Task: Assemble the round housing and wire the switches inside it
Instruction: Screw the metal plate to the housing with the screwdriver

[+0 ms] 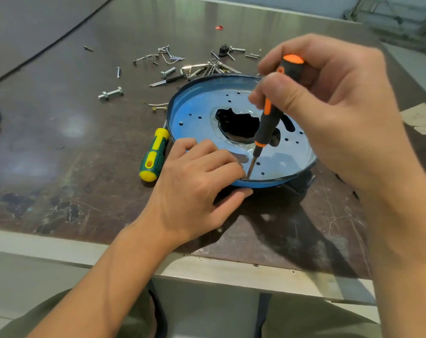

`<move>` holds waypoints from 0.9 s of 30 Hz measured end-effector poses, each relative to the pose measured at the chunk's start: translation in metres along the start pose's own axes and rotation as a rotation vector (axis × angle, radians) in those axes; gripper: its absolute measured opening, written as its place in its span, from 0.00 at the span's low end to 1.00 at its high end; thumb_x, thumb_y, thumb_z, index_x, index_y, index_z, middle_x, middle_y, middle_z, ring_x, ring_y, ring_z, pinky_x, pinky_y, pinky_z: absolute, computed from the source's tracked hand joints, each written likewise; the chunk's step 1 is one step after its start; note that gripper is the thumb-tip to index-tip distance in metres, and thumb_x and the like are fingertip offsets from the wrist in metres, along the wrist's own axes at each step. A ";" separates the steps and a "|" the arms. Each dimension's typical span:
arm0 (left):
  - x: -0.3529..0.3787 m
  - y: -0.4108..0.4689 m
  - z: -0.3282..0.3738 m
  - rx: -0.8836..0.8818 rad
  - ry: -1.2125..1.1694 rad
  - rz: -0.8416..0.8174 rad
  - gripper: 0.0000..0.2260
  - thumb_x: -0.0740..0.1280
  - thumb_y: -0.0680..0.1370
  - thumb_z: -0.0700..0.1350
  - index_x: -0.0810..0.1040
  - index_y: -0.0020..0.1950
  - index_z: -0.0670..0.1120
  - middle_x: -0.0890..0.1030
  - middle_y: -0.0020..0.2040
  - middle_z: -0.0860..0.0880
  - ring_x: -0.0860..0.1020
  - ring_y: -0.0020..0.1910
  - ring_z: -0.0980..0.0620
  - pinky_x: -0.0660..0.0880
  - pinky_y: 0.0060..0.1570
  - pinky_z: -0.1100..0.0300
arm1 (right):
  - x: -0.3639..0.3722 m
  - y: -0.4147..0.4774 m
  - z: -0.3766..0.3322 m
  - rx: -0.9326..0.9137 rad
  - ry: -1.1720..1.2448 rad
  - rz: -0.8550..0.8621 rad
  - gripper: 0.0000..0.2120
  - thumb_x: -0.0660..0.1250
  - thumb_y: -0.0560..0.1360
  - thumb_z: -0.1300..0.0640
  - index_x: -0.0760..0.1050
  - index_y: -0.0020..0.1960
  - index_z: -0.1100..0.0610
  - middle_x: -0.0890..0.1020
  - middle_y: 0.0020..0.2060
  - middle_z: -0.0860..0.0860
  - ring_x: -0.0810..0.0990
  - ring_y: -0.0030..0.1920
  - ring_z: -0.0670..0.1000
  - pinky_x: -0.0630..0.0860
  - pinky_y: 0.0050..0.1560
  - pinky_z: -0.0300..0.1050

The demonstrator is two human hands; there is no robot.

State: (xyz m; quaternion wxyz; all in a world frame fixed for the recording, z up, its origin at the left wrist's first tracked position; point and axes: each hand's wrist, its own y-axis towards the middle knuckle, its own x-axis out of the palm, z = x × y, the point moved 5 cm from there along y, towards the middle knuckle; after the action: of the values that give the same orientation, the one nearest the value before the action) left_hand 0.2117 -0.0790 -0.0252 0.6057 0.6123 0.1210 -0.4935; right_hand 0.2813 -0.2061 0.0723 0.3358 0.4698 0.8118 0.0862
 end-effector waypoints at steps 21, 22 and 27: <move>-0.001 0.001 0.000 -0.004 -0.001 -0.001 0.10 0.70 0.77 0.53 0.83 0.46 0.47 0.83 0.47 0.52 0.79 0.46 0.49 0.69 0.49 0.48 | -0.004 -0.002 -0.001 -0.018 -0.143 0.043 0.12 0.67 0.80 0.54 0.70 0.51 0.63 0.80 0.39 0.58 0.84 0.42 0.56 0.79 0.42 0.58; -0.001 0.001 0.000 -0.005 0.002 0.005 0.10 0.70 0.77 0.53 0.83 0.45 0.47 0.83 0.47 0.53 0.78 0.46 0.49 0.69 0.49 0.48 | -0.005 -0.002 -0.002 -0.047 -0.206 0.108 0.13 0.69 0.79 0.52 0.69 0.48 0.61 0.79 0.37 0.57 0.83 0.40 0.57 0.78 0.39 0.56; -0.001 0.001 0.001 0.003 -0.001 0.028 0.11 0.70 0.77 0.53 0.83 0.45 0.46 0.83 0.46 0.52 0.78 0.45 0.48 0.69 0.48 0.50 | 0.013 -0.002 -0.002 -0.060 -0.012 -0.014 0.05 0.63 0.82 0.61 0.70 0.56 0.60 0.80 0.43 0.64 0.82 0.47 0.61 0.78 0.42 0.60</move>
State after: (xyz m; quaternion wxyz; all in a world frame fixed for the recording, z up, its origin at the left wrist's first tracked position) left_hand 0.2115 -0.0796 -0.0239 0.6115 0.6148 0.1114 -0.4856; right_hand 0.2744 -0.1965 0.0668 0.3553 0.4542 0.8101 0.1054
